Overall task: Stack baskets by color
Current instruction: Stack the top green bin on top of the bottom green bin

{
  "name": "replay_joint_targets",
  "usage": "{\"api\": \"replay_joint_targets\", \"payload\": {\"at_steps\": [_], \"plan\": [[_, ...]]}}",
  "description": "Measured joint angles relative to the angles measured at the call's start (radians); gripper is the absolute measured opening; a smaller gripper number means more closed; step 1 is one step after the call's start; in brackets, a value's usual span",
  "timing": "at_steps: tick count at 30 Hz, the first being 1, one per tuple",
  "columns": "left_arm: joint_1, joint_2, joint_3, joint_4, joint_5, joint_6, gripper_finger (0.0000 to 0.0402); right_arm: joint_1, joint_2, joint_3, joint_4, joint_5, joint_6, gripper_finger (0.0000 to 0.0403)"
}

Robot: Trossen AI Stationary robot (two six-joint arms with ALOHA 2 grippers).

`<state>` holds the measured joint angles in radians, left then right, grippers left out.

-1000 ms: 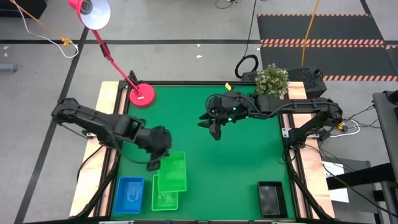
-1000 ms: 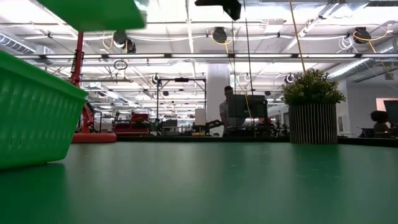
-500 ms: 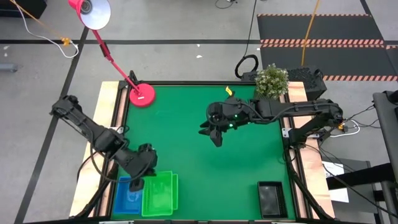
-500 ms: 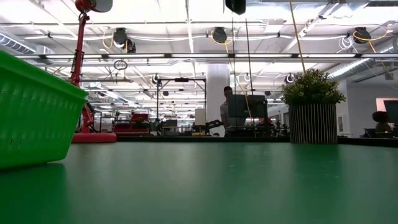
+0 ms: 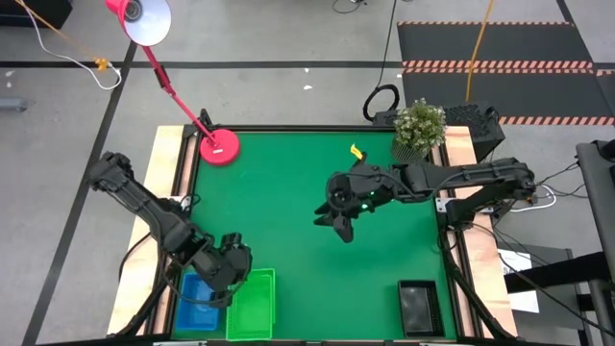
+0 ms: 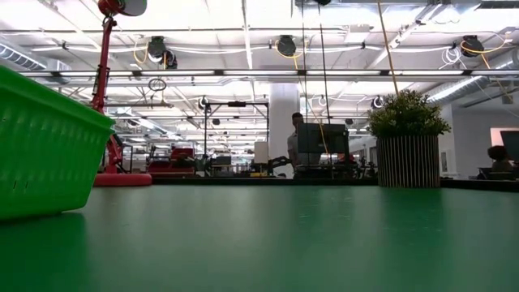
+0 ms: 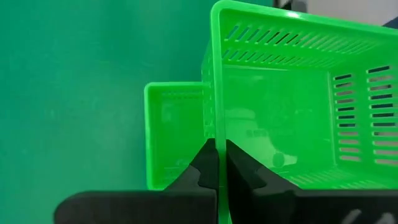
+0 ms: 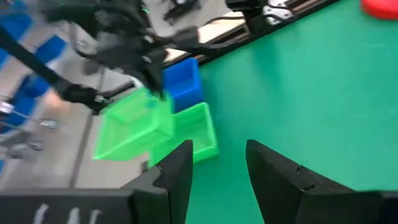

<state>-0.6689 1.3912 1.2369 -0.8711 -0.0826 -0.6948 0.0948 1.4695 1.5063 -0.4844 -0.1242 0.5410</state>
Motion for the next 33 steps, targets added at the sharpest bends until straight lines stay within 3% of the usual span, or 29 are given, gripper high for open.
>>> {"api": "replay_joint_targets", "payload": {"at_steps": [8, 21, 33], "plan": [[0.049, 0.010, -0.004, -0.083, -0.016, 0.143, 0.0005, 0.031, -0.089, 0.000, -0.075, -0.022, 0.012, 0.0141], [0.083, 0.010, -0.216, 0.188, 0.066, 0.115, 0.0007, 0.039, -0.219, 0.000, -0.169, 0.051, -0.050, 0.0141], [0.123, 0.010, -0.305, 0.244, 0.106, 0.129, 0.0005, 0.039, -0.240, 0.001, -0.217, 0.045, -0.066, 0.0141]]}}
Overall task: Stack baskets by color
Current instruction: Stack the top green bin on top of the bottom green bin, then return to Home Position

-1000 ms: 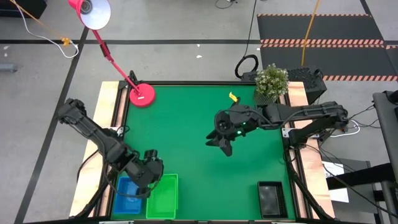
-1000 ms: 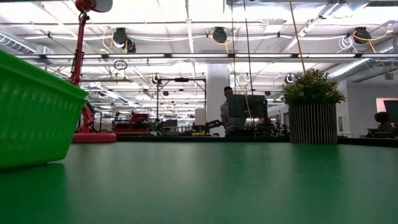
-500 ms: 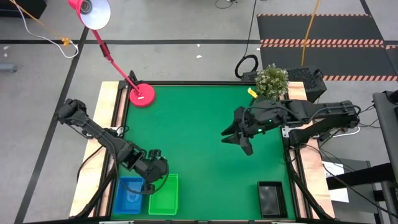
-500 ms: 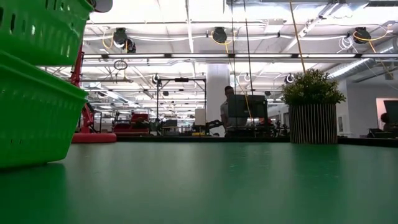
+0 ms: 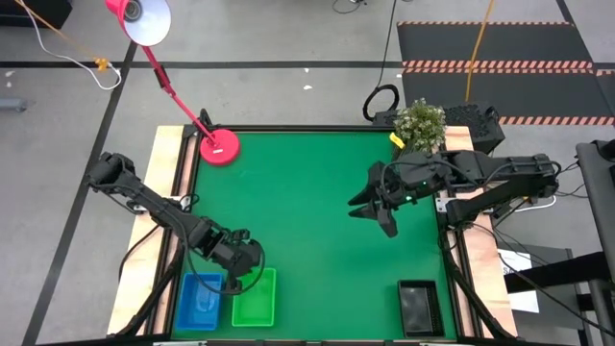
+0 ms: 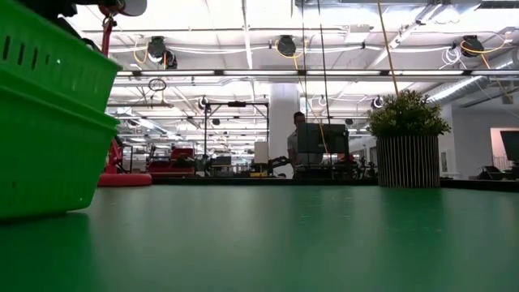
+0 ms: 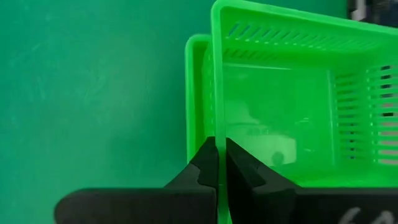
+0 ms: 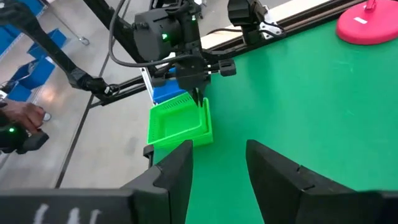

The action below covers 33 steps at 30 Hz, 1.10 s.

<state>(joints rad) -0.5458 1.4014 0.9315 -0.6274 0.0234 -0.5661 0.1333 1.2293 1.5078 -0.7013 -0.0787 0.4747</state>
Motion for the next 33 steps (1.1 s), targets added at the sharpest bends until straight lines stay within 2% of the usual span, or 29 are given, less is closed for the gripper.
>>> {"api": "replay_joint_targets", "payload": {"at_steps": [3, 10, 14, 17, 21, 25, 29, 33], "plan": [[0.001, 0.000, -0.003, 0.006, 0.004, -0.005, 0.0023, 0.000, 0.000, 0.000, -0.001, -0.003, 0.001, 0.0141], [0.001, 0.000, 0.005, 0.001, 0.020, -0.071, 0.0118, 0.020, -0.007, 0.000, -0.002, -0.025, -0.017, 0.0141], [0.001, 0.000, 0.042, -0.011, 0.062, -0.125, 0.0162, 0.023, -0.030, 0.000, -0.017, -0.031, -0.042, 0.0141], [0.001, 0.000, 0.090, -0.038, 0.066, -0.177, 0.0181, 0.026, -0.058, 0.000, -0.028, -0.026, -0.081, 0.0141], [0.014, 0.000, 0.192, -0.121, 0.062, -0.235, 0.0182, 0.026, -0.095, 0.000, -0.045, -0.025, -0.138, 0.0141], [0.035, -0.002, 0.292, -0.211, 0.041, -0.227, 0.0165, 0.026, -0.130, 0.000, -0.061, -0.013, -0.165, 0.0141], [0.048, -0.002, 0.302, -0.228, 0.020, -0.145, 0.0140, 0.025, -0.155, 0.000, -0.062, 0.007, -0.180, 0.0141], [0.086, -0.002, 0.302, -0.224, 0.020, -0.174, 0.0108, 0.025, -0.172, 0.000, -0.065, 0.031, -0.181, 0.0141]]}}
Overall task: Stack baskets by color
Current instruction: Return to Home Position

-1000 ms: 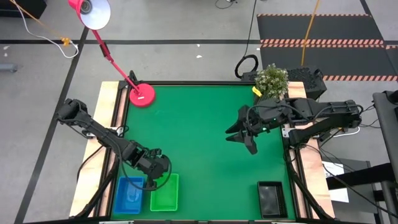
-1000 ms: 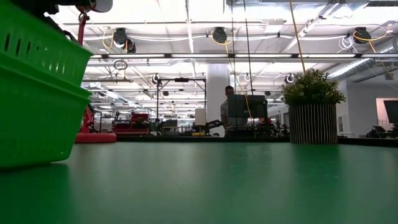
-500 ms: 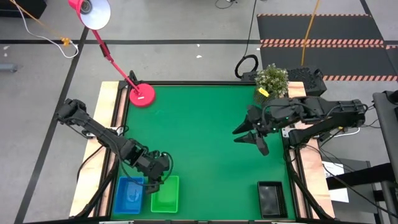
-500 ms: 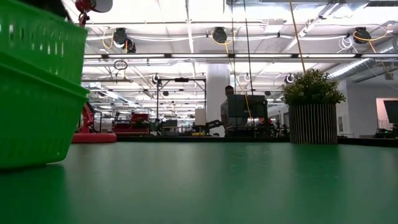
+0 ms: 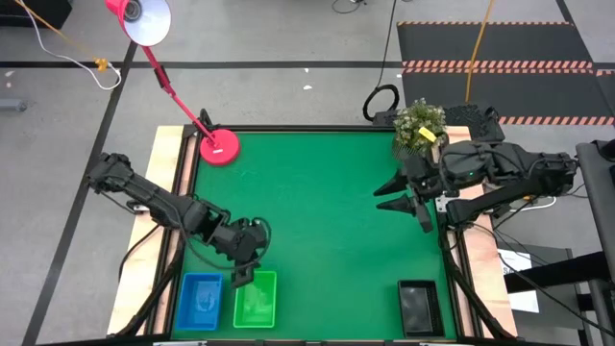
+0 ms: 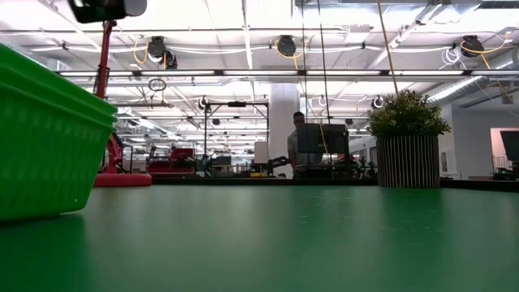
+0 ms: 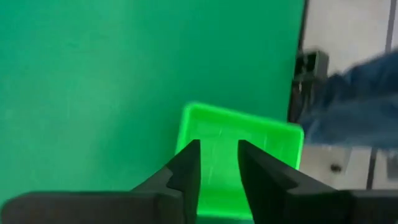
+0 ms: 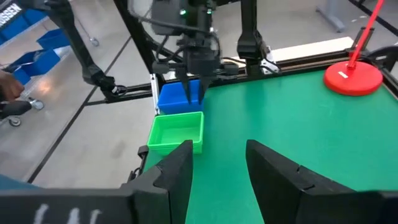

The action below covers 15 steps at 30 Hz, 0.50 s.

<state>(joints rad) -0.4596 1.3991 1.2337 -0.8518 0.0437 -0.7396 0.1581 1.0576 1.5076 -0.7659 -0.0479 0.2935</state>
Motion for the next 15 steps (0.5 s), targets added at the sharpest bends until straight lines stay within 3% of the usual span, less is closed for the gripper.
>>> {"api": "replay_joint_targets", "payload": {"at_steps": [4, 8, 11, 15], "plan": [[0.036, -0.024, 0.053, 0.039, -0.031, -0.004, 0.0062, 0.000, -0.010, 0.000, 0.007, 0.000, -0.004, 0.0140], [0.063, -0.051, 0.169, -0.001, -0.124, 0.147, 0.0008, 0.000, -0.022, 0.000, 0.036, 0.000, -0.022, 0.0118], [0.076, -0.070, 0.251, -0.075, -0.221, 0.265, 0.0014, 0.000, -0.027, -0.001, 0.036, 0.002, -0.074, 0.0078], [0.088, -0.106, 0.310, -0.189, -0.325, 0.287, 0.0014, -0.003, -0.055, -0.064, 0.125, 0.003, -0.190, 0.0011]]}}
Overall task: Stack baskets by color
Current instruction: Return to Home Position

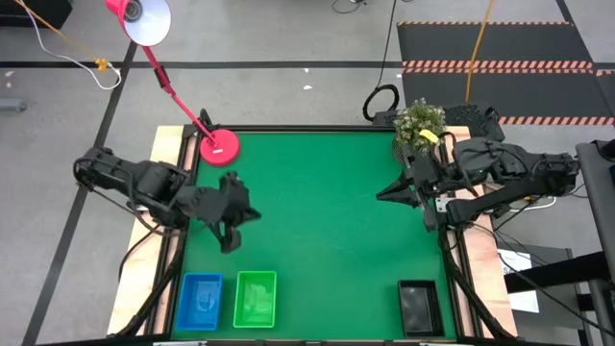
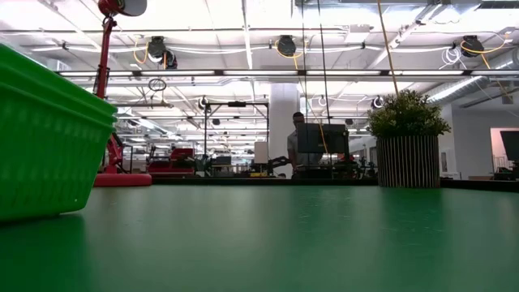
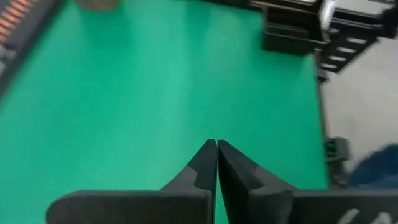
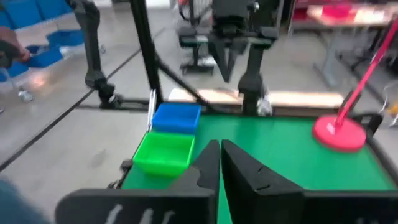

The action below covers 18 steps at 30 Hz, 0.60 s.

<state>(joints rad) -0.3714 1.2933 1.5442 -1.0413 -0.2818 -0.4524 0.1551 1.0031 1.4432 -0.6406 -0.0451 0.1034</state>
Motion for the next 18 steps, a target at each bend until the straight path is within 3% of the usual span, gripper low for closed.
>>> {"api": "replay_joint_targets", "payload": {"at_steps": [8, 15, 18], "plan": [[0.039, -0.137, -0.095, 0.012, -0.060, 0.188, 0.0003, -0.037, -0.099, -0.268, 0.296, -0.006, -0.021, 0.0002], [0.126, -0.332, -0.366, 0.285, -0.024, 0.272, 0.0002, -0.040, -0.217, -0.548, 0.547, 0.000, -0.049, 0.0001], [0.156, -0.416, -0.495, 0.371, -0.025, 0.275, 0.0005, -0.044, -0.261, -0.674, 0.652, 0.061, -0.100, 0.0001]]}}
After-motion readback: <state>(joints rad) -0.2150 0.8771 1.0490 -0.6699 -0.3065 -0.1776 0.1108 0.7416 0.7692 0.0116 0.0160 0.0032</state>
